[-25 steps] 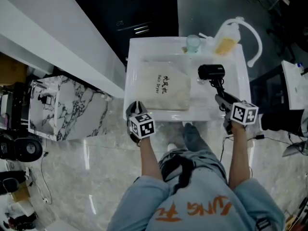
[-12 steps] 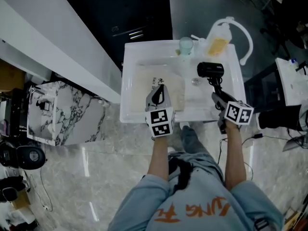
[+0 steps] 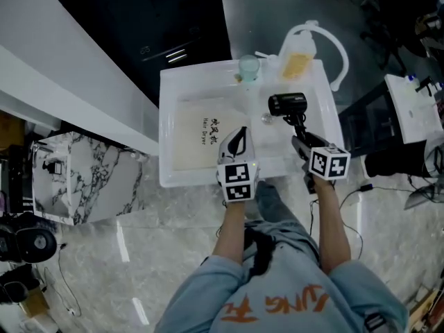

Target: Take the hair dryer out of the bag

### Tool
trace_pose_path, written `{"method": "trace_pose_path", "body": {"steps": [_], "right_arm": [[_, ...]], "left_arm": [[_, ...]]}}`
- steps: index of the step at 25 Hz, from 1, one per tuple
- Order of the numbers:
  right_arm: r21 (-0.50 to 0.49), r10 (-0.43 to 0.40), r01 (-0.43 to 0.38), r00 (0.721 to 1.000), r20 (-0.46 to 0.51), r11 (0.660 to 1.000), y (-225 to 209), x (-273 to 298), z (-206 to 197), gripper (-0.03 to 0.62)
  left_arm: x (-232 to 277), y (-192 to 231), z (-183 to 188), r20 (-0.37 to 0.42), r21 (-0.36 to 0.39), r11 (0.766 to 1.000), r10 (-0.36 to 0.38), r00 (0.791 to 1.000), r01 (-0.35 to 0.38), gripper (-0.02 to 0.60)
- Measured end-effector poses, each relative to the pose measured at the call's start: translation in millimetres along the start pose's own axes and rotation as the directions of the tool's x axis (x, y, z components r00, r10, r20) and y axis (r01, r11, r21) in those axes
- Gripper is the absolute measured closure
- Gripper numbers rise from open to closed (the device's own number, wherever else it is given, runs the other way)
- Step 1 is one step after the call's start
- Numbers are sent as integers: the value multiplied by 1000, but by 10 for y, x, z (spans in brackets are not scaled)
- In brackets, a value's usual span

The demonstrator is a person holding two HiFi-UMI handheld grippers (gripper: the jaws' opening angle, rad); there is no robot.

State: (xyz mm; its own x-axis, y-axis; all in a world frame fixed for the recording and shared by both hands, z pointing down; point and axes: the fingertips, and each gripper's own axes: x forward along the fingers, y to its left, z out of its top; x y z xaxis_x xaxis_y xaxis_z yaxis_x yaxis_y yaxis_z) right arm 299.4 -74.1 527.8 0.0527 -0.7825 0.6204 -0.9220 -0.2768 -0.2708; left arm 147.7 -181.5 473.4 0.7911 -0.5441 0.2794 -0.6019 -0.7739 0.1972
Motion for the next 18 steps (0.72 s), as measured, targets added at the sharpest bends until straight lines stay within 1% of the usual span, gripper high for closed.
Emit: {"method": "trace_pose_path", "body": {"steps": [3, 9, 15, 18], "right_arm": [[-55, -10, 9, 1000, -30, 998, -22, 91, -20, 368], [-101, -18, 8, 994, -105, 995, -77, 335, -98, 368], [-113, -21, -3, 979, -205, 994, -152, 639, -184, 368], [-103, -28, 2, 968, -250, 995, -220, 807, -217, 370]], "left_arm": [[68, -15, -55, -16, -9, 1000, -4, 1000, 4, 577], [163, 84, -168, -47, -27, 999, 24, 999, -25, 577], [283, 204, -285, -77, -69, 995, 67, 995, -72, 577], [394, 229, -348, -95, -81, 994, 72, 993, -80, 577]]}}
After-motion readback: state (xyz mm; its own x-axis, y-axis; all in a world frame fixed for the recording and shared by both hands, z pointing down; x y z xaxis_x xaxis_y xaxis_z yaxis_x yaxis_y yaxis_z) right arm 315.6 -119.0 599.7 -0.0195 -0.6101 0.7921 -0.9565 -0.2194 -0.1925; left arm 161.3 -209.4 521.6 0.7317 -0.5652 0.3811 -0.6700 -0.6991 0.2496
